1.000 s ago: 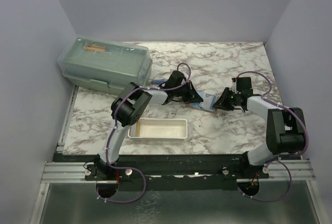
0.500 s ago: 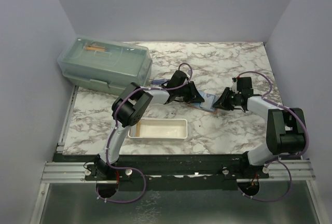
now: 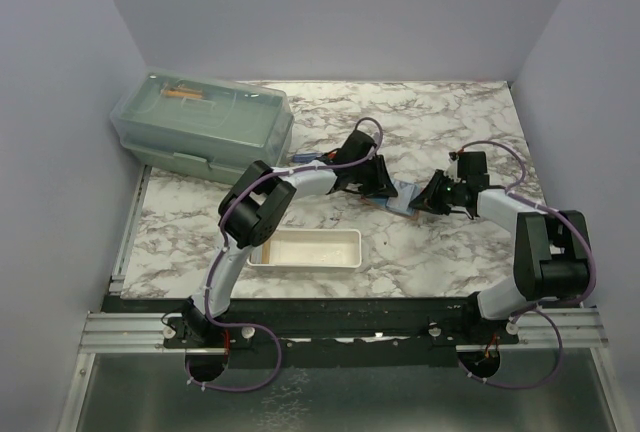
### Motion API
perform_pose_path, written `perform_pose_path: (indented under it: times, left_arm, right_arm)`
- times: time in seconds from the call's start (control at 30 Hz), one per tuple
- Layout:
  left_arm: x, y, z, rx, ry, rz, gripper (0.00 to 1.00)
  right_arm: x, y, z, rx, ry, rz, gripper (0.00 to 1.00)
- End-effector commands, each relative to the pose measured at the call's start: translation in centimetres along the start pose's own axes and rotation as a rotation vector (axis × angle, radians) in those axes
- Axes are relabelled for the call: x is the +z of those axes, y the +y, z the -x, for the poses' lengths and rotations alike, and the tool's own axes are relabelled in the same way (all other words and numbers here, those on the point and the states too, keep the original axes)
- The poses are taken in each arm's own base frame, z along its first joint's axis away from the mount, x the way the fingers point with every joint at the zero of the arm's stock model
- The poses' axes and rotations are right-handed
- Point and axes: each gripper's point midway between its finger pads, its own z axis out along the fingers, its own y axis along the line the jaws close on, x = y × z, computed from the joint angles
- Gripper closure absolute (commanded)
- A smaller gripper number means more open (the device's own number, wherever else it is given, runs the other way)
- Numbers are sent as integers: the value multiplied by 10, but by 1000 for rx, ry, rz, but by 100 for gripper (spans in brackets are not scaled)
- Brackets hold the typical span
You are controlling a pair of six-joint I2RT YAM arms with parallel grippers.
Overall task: Put the credit cards into the card holder
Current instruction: Insert the credit card into the card holder.
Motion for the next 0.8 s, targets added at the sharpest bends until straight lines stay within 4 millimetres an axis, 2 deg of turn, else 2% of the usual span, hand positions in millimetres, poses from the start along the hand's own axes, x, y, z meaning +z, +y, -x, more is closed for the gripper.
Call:
perform_pose_path:
  times: [0.0,0.23,0.37,0.43,0.57,0.7,0.77]
  left_arm:
    - [-6,-30,-53,60,155,-29,70]
    - [-20,-29,-44,61,204,-71,59]
    - [-22,-24,-40,69,200,-55,53]
    - [-22,-22,-39,66,201,-49,51]
    - [-22,-23,-37,63,201,-48,49]
    - [-21,-30,-34,57,202,-65,49]
    - [-19,-36,-33,54,210,-81,49]
  right_arm:
    - [-4,7,-6,-12,13,8,85]
    - [-13,2,-2,-49,8,-48,73]
    - [-24,-3,7,-75,-22,-112,58]
    - [-27,-4,12,-76,-36,-114,54]
    - [-24,-5,17,-67,-32,-92,55]
    - [-15,2,14,-82,-8,-21,70]
    - [-11,9,10,-76,8,36,73]
